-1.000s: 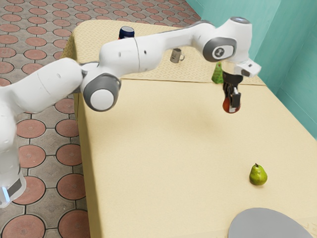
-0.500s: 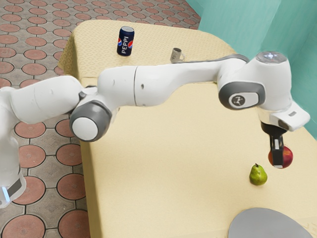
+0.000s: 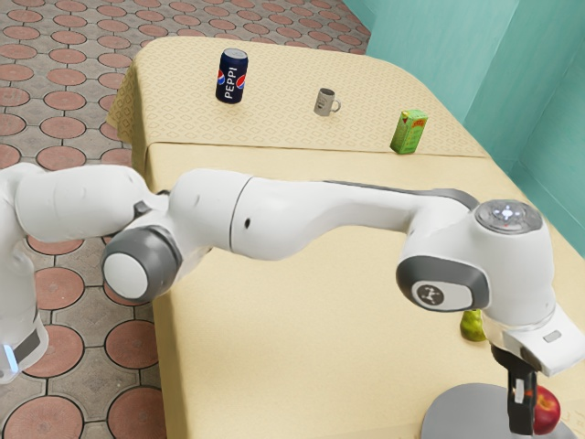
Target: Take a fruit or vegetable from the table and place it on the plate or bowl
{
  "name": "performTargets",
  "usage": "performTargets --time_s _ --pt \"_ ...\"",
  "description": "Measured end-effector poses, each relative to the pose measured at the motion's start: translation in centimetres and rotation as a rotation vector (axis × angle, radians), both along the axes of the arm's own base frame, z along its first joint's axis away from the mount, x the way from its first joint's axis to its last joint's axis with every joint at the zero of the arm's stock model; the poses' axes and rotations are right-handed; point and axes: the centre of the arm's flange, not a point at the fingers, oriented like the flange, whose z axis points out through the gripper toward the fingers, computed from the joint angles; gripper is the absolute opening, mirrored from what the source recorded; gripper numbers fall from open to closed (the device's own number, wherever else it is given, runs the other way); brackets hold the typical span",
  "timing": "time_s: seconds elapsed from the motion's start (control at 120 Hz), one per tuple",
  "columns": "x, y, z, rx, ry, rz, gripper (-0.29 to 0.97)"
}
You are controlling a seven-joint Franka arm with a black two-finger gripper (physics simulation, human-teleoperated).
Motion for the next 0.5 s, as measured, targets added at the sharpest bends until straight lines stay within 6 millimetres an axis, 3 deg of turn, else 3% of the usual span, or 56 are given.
performTargets --time_s 0.1,0.258,0.35,0.5 --pt "-0.8 -1.6 -1.3 0.008 0.024 -0.007 0.22" --pt "-0.8 -2.0 -2.5 0.010 0.049 0.010 0.22" --pt "-0.9 -2.2 -2.5 0.004 0.054 0.017 0.44" --pt "-0.8 -2.0 -2.5 -0.006 0.062 0.027 0.59"
